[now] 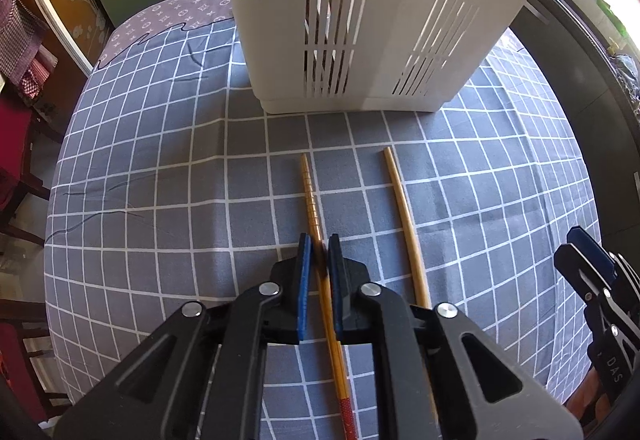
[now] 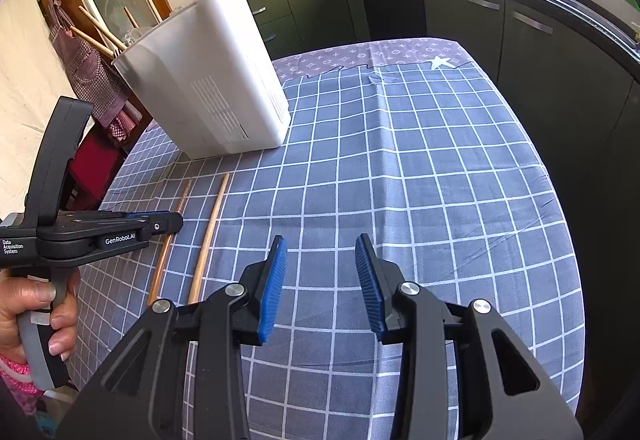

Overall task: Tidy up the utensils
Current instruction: 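Grasp the red-tipped chopstick with the left tool while the right tool reaches the last chopstick, then close the right tool on the last wooden chopstick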

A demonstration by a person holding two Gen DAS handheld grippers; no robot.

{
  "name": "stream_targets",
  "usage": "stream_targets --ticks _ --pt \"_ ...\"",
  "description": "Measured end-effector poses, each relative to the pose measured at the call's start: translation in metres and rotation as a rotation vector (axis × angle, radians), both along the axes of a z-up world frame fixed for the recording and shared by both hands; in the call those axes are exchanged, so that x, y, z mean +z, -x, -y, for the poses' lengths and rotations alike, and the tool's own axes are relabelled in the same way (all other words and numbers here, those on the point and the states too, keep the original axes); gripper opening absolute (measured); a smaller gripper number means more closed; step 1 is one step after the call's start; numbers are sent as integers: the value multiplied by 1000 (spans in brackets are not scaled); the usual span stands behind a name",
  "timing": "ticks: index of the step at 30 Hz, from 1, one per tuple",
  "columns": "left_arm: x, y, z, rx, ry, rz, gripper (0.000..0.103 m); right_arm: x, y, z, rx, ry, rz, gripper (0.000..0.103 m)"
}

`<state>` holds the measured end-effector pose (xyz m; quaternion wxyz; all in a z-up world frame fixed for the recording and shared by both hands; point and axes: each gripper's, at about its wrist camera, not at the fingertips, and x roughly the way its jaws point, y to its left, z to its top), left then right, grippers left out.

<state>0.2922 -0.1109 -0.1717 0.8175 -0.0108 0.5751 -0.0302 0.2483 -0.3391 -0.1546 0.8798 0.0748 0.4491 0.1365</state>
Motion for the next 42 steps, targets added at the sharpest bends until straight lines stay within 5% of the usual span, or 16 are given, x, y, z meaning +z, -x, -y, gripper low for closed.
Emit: stream_targets --ticks 12,26,42 --pt "26 21 -14 -31 32 100 6 1 -1 -15 5 29 -9 37" --pt "98 78 -51 -21 90 367 6 6 -23 -70 127 96 -47 39" --pt "117 101 -59 -45 98 474 6 -30 -70 -135 193 267 -161 39"
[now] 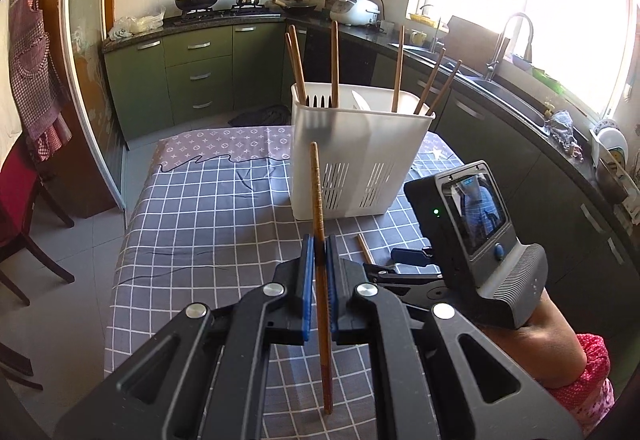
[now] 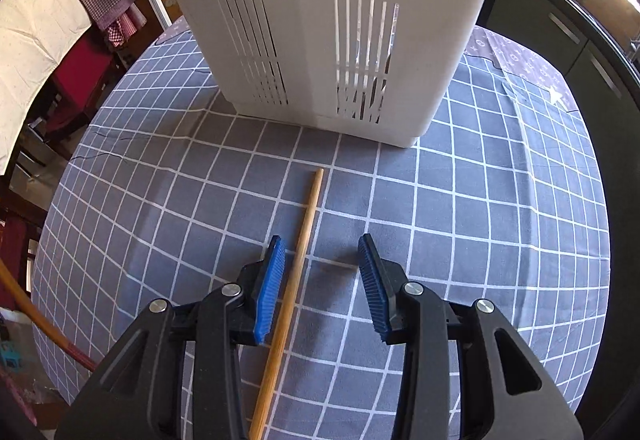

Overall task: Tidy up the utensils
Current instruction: 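Close the right tool on the last wooden chopstick, then lift both held chopsticks and carry them above the white caddy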

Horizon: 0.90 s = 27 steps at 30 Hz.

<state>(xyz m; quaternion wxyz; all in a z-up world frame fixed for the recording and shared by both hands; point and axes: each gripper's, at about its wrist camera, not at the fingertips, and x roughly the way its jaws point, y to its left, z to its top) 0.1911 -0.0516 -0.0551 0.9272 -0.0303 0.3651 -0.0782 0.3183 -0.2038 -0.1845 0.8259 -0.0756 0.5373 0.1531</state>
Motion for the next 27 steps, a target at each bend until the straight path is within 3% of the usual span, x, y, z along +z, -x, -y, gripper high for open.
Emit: stream_targets --ticks 4,9,11,19,27 --pt "1 2 1 -12 1 5 6 0 0 -7 0 23 11 38" --pt "1 5 1 -26 3 8 6 1 3 -16 16 16 12 22" --pt "1 5 1 -28 -1 8 6 1 5 -20 20 8 9 8" --pt "-11 -12 -7 -2 -5 -64 6 -2 3 -15 11 -27 5 6" --pt "-61 -61 -12 25 -75 -277 8 34 23 37 -36 -150 81 6"
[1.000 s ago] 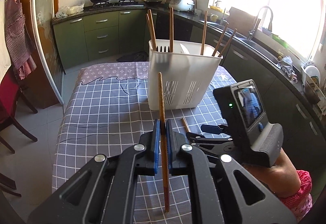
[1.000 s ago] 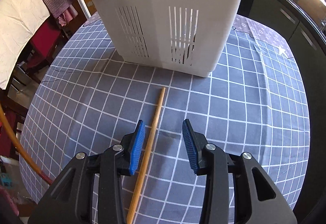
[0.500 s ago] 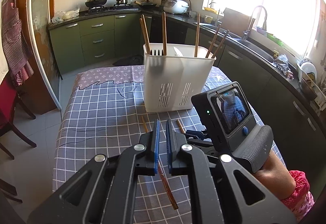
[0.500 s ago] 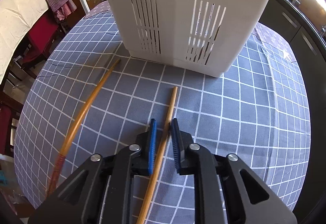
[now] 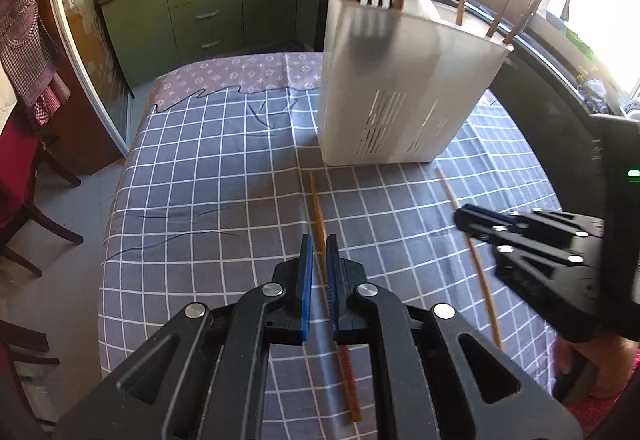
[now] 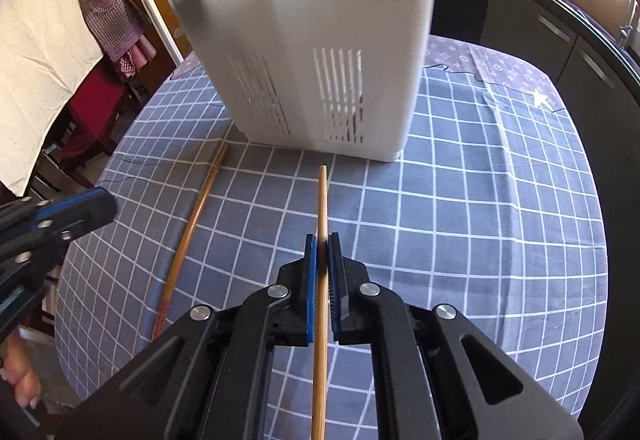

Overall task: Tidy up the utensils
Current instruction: 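Lift both held chopsticks and carry them above the white caddy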

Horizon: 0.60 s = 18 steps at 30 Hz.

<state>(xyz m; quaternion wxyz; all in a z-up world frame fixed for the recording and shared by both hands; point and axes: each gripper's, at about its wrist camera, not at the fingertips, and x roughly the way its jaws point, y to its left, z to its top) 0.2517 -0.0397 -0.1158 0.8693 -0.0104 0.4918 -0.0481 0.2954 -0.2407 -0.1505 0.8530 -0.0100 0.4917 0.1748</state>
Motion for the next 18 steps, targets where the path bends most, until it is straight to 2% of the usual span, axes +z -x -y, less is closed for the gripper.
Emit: stream_targets --ticks 6,11,18 --pt "-32 -34 8 -3 -36 -114 10 27 19 26 -18 -53 46 6" --pt "-43 -48 19 14 -103 -136 10 35 29 38 -21 -79 57 6" --pt "-48 -52 26 -5 -115 -169 10 38 31 39 -14 -102 58 6"
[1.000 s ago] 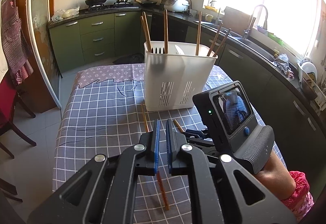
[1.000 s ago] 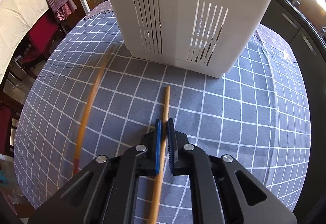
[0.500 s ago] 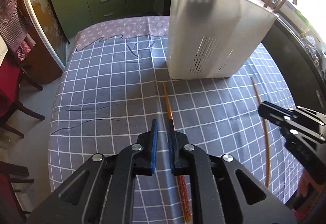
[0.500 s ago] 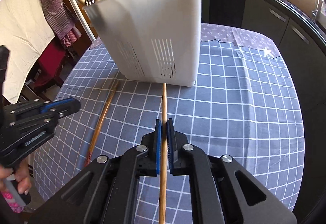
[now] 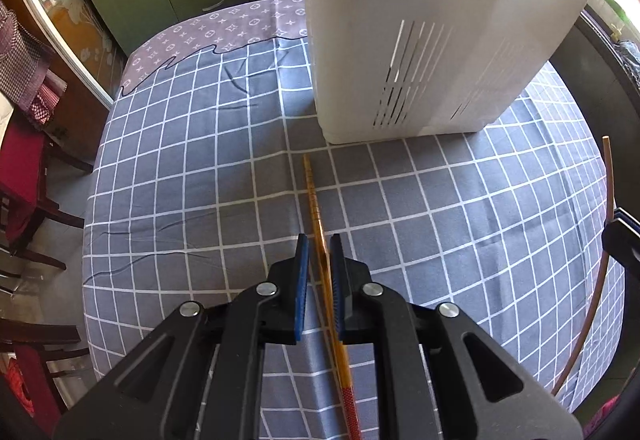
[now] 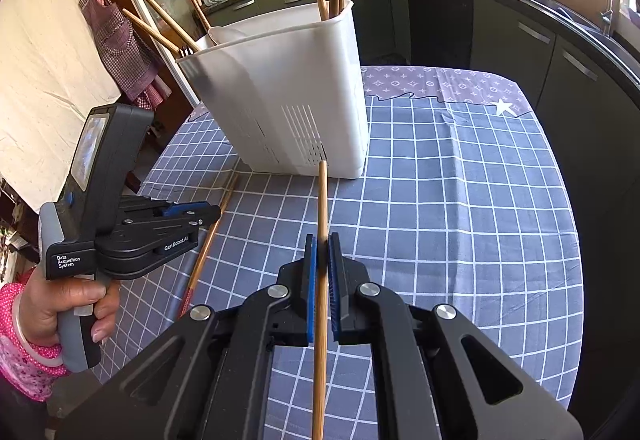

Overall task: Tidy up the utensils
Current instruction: 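Lift both held chopsticks and carry them above the white caddy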

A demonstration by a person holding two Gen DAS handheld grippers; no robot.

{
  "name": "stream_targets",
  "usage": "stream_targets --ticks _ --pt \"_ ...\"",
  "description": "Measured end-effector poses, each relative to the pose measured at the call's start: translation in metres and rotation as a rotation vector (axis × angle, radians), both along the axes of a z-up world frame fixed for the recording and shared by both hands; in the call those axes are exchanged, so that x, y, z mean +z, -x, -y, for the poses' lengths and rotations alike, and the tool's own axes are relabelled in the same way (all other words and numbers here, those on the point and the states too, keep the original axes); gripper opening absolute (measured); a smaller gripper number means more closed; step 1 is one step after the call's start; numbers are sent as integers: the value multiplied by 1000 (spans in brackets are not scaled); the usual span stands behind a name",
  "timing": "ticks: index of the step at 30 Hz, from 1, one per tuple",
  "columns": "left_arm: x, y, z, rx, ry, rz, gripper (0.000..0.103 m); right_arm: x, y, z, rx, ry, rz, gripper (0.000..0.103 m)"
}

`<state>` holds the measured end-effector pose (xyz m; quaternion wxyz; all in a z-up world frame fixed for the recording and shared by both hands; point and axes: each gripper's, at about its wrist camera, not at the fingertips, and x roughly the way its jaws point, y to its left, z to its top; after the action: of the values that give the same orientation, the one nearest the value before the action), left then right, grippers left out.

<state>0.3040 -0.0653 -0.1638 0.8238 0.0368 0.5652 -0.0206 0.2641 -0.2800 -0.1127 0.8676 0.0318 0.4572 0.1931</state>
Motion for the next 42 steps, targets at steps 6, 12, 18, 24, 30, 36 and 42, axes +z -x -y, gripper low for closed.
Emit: stream_targets --ticks 6,12,18,24,30,36,42 --pt "-7 -6 5 4 9 -29 10 -3 -2 4 -2 -12 0 6" --pt "-8 -5 10 14 15 -25 6 -1 -1 9 -8 -28 10 6" --pt "22 13 9 -3 47 63 6 19 9 17 -21 -61 64 6" --pt "83 48 12 -62 50 258 6 48 18 18 -25 -80 143 6" --pt "129 69 14 -92 53 413 6 71 13 5 -20 -56 205 6" --pt "134 70 14 -100 47 438 6 85 10 -9 -21 -24 259 6" --pt "134 71 10 -106 66 437 6 89 8 -19 -9 -7 280 6"
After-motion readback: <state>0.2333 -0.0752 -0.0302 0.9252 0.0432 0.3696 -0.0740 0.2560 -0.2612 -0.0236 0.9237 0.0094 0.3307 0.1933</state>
